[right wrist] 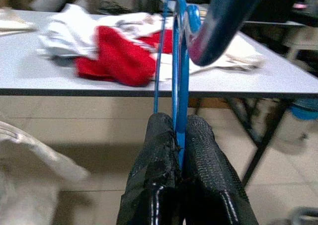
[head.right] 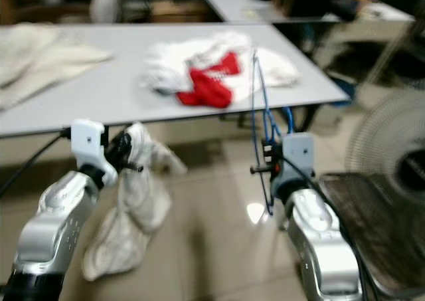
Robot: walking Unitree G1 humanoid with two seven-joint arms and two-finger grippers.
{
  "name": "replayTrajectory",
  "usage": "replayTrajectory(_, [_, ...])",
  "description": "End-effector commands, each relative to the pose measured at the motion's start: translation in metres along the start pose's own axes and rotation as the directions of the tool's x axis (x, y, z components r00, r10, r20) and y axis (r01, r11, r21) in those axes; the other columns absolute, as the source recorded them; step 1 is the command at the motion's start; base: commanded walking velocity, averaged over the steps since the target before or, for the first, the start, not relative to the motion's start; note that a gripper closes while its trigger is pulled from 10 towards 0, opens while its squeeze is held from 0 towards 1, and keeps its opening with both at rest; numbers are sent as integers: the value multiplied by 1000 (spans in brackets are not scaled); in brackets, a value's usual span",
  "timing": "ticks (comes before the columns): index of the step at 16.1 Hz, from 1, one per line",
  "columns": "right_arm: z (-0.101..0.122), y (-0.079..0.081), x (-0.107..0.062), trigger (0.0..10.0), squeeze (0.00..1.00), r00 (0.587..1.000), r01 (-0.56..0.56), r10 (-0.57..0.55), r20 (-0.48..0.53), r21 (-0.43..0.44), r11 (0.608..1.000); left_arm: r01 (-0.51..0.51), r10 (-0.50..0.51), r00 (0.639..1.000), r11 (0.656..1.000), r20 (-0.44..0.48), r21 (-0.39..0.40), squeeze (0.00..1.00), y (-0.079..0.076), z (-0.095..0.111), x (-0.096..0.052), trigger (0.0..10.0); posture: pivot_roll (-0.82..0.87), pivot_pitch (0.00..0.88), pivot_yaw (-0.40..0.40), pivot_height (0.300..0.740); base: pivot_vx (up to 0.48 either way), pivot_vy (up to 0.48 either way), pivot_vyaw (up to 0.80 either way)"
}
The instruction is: Hang hanger
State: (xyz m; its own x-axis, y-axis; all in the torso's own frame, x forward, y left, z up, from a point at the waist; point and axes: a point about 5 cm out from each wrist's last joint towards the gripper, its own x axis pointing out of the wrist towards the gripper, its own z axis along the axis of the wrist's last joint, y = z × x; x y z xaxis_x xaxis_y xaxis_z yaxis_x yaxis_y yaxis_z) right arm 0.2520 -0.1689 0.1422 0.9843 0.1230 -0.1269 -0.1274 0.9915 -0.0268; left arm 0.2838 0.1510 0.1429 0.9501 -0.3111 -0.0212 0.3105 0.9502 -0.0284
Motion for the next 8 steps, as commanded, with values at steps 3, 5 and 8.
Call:
replayTrajectory(3, [5, -6, 0, 10000, 0, 1000, 19, -19, 22, -13, 1000, 35, -35, 996, 999, 78, 4, 0, -8, 18, 6, 10000, -89, 0, -26, 740, 356, 0, 0])
replayTrajectory(5, [5, -5, 1, 10000, 0, 1000, 16, -16, 25, -13, 1000, 34, -34, 996, 999, 83, 6, 0, -7, 20, 6, 10000, -88, 0, -23, 740, 360, 0, 0])
replayTrajectory(8, [5, -5, 1, 10000, 0, 1000, 15, -15, 27, -13, 1000, 23, -23, 995, 1000, 100, 7, 0, -4, 24, 8, 10000, -87, 0, -20, 740, 363, 0, 0])
